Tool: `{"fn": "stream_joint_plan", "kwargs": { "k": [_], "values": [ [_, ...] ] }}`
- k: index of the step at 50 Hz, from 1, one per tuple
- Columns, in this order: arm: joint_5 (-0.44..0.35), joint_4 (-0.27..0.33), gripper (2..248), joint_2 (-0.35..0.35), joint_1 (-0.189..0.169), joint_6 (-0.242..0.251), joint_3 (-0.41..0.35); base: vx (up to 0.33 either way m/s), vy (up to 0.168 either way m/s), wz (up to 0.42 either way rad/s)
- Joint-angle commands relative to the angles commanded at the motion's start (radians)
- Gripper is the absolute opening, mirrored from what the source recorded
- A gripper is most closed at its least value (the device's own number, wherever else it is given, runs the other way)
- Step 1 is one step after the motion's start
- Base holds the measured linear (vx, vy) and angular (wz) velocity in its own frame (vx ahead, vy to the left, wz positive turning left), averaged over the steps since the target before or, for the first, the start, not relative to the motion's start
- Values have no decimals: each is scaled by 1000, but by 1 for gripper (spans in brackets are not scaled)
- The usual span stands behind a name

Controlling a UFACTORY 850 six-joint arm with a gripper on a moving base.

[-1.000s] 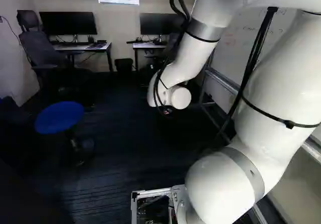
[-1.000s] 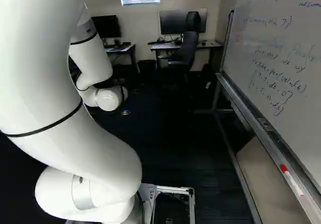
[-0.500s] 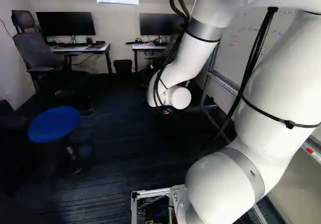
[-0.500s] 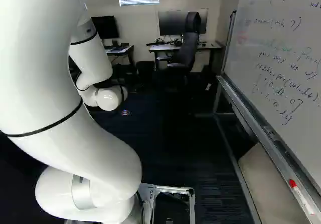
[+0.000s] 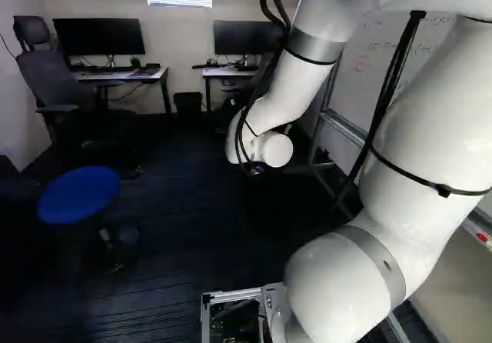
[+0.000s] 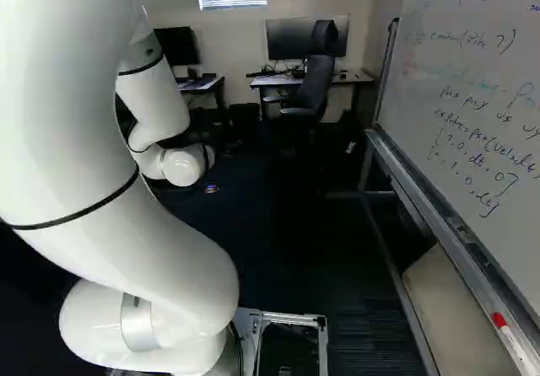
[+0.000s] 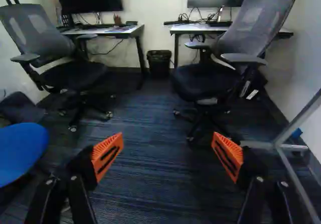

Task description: Open the door and move inside

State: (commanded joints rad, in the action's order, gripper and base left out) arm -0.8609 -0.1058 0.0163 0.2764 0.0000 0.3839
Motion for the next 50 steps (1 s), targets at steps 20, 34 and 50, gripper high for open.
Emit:
{"fn": "stream_joint_plan", "kwargs": {
  "k": [20,34,50],
  "values": [
    [0,0,247,0,0,0,0,0,0,0],
    [0,0,247,0,0,0,0,0,0,0],
    [0,0,247,0,0,0,0,0,0,0]
  ]
}}
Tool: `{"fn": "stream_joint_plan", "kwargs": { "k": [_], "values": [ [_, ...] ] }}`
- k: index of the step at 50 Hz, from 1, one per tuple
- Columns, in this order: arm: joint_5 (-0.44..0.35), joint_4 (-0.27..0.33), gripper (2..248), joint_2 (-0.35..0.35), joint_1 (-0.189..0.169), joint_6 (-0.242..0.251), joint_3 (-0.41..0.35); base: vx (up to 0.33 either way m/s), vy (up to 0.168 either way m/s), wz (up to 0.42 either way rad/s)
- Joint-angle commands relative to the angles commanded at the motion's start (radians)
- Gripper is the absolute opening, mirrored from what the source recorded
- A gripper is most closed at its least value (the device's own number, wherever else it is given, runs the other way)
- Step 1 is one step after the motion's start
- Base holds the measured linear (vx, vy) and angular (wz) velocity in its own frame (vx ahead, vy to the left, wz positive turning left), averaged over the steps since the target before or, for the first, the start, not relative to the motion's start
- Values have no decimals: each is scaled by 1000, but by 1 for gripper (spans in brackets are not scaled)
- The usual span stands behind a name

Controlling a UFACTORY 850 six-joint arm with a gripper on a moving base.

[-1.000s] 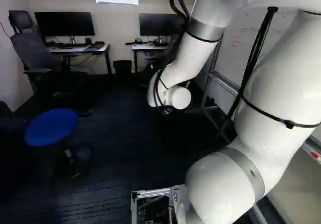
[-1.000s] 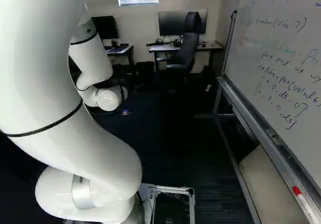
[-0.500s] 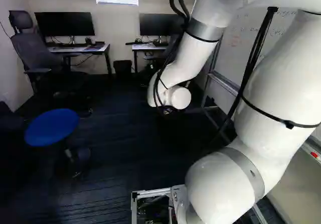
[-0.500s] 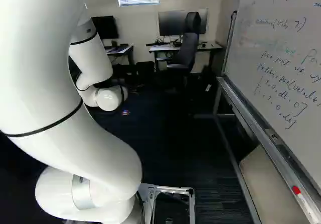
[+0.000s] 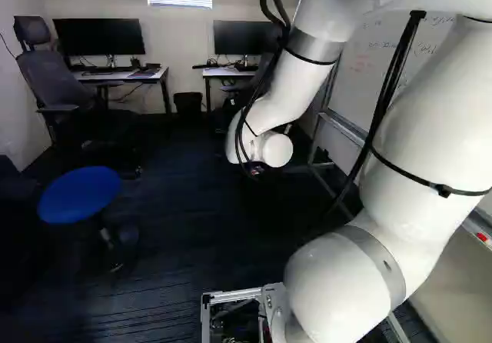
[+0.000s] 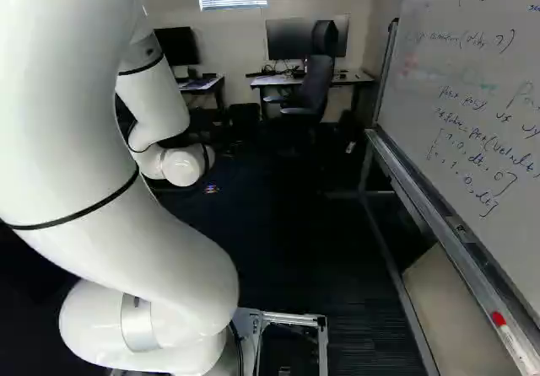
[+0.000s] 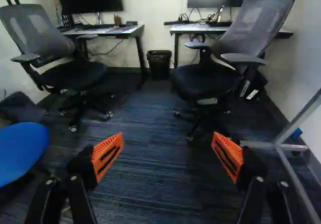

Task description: Open the door and move inside

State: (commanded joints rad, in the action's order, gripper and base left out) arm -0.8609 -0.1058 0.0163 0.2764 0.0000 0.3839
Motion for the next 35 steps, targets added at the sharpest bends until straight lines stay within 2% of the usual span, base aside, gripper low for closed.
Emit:
{"fn": "stream_joint_plan", "kwargs": {
  "k": [35],
  "values": [
    [0,0,247,0,0,0,0,0,0,0]
  ]
}}
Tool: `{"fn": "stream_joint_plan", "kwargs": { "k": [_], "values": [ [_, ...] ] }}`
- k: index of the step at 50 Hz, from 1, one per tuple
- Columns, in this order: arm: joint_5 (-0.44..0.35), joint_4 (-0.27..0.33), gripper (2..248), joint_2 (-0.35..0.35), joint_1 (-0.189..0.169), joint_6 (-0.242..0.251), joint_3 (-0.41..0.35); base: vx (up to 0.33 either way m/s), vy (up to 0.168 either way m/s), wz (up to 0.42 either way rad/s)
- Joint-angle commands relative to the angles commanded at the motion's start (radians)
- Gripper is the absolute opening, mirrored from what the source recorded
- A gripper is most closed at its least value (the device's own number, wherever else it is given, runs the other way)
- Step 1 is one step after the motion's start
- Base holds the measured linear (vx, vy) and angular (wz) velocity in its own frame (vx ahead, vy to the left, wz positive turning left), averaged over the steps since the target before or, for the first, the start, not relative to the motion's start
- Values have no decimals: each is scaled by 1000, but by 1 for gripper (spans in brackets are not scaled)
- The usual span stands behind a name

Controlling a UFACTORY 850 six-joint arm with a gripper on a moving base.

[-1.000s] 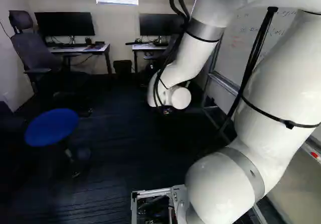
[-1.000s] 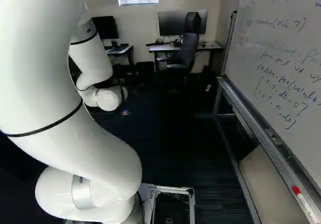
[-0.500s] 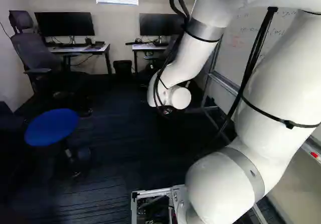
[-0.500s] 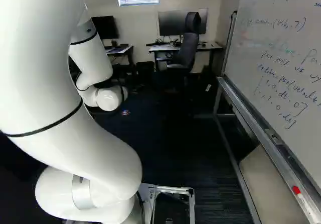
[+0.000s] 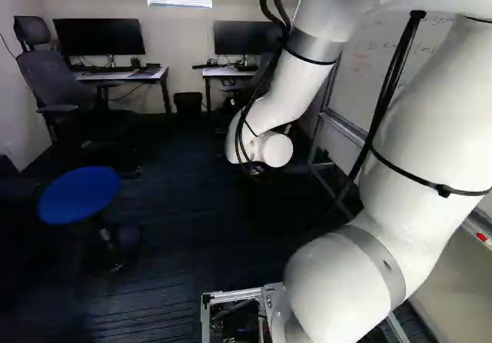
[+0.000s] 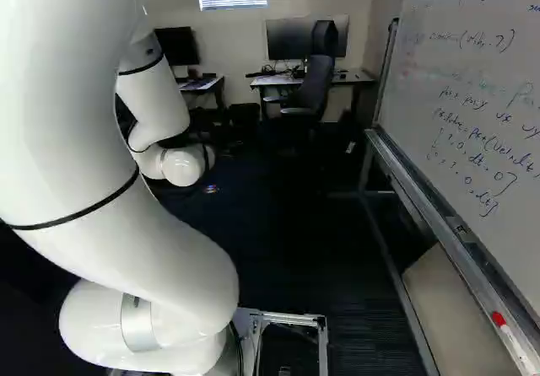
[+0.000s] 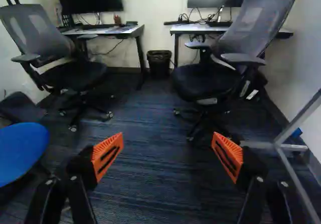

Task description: Open the door and move inside

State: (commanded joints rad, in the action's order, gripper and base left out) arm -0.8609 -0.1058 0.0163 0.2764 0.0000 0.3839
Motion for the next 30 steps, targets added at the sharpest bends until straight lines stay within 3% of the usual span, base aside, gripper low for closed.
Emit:
{"fn": "stream_joint_plan", "kwargs": {
  "k": [15,30],
  "values": [
    [0,2,247,-7,-6,0,-7,0,0,0],
    [-1,13,247,-37,-35,0,-37,0,0,0]
  ]
}}
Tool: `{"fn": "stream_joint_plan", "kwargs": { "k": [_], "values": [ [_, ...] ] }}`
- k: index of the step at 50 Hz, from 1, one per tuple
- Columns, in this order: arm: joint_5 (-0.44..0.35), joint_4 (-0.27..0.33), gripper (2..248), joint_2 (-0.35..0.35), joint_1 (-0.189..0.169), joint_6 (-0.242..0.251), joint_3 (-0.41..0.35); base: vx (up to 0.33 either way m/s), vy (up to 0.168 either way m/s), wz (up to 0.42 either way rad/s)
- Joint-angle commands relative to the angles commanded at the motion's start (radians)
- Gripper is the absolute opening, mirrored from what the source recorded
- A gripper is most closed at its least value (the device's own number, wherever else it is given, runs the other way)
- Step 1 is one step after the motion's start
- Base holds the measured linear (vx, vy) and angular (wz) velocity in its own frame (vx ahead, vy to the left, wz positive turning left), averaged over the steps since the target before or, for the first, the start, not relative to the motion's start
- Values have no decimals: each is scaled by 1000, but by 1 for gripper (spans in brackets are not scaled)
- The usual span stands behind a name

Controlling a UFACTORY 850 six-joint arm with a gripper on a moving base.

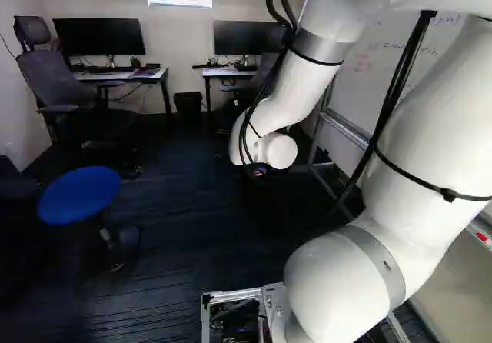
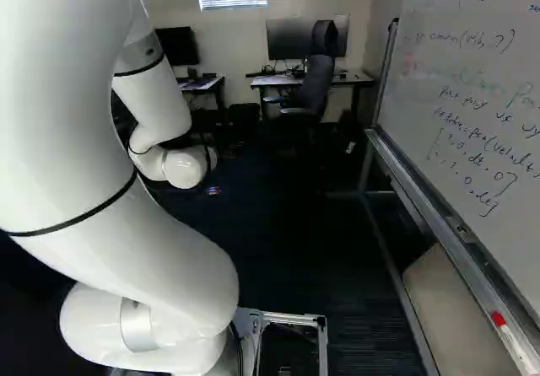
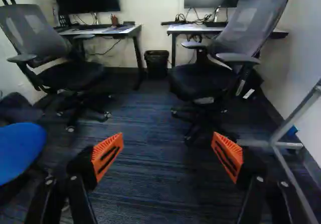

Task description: Open the door and move inside

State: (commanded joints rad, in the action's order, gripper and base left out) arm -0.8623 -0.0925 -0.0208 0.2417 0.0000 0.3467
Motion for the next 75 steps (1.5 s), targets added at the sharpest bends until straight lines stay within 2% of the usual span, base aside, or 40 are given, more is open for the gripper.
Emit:
{"fn": "stream_joint_plan", "kwargs": {
  "k": [15,35,46,61,75],
  "values": [
    [-2,20,247,-56,-52,0,-56,0,0,0],
    [-6,58,247,-161,-151,0,-162,0,0,0],
    [-8,73,247,-205,-192,0,-206,0,0,0],
    [-10,87,247,-244,-228,0,-245,0,0,0],
    [-10,92,247,-258,-241,0,-259,0,0,0]
  ]
}}
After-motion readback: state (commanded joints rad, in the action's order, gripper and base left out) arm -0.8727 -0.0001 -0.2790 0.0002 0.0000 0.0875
